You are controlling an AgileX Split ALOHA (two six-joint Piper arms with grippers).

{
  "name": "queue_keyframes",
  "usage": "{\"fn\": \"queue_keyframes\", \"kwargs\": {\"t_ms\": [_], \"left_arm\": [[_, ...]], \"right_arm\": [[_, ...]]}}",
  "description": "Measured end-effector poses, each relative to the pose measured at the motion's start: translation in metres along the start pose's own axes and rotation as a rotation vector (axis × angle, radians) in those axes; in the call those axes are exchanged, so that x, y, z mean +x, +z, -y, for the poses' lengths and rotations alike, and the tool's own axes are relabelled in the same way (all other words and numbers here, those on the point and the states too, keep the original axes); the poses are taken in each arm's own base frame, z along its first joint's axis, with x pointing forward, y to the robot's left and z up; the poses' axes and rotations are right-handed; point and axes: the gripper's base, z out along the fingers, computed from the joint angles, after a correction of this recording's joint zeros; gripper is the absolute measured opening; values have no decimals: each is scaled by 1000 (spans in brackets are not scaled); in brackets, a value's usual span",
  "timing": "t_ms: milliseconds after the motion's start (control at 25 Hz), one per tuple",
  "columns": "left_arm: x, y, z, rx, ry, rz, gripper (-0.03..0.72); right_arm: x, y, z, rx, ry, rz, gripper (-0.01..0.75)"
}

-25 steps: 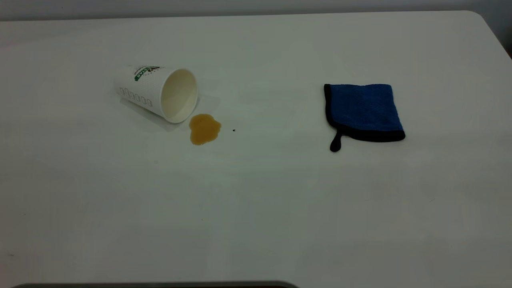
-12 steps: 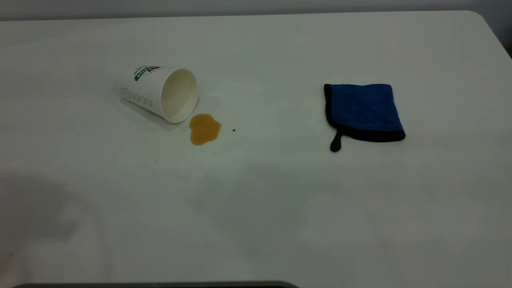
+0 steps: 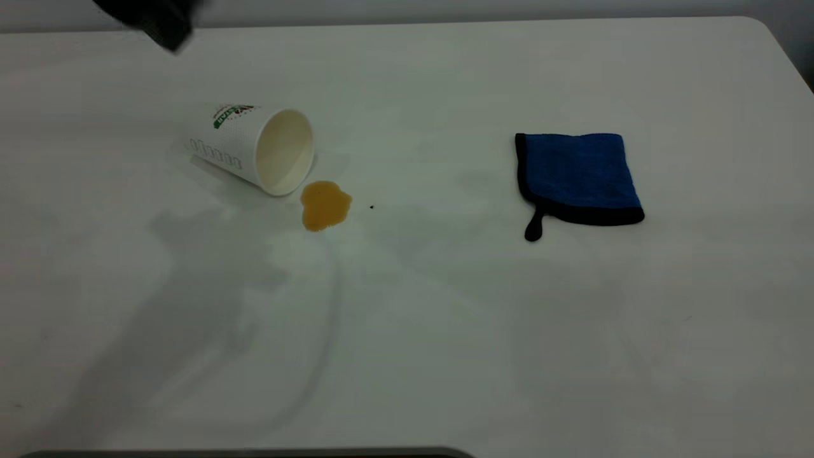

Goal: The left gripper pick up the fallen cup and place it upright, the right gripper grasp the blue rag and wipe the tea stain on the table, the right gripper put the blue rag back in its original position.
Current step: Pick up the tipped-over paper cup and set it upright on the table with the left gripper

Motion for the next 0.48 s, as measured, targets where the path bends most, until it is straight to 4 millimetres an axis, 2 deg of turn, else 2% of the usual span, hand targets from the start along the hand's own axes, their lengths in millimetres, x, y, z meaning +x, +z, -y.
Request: {"fn": "queue_keyframes", "kwargs": {"t_ms": [200, 360, 480], "left_arm": [[-27, 43, 41, -230, 1, 27, 456], [-41, 61, 76, -253, 47, 96, 456], [-47, 73, 89, -255, 52, 95, 468]], "right_arm": [[0, 0, 0, 0, 0, 0, 532], [0, 0, 0, 0, 0, 0, 532], [0, 0, 0, 0, 0, 0, 532]]}}
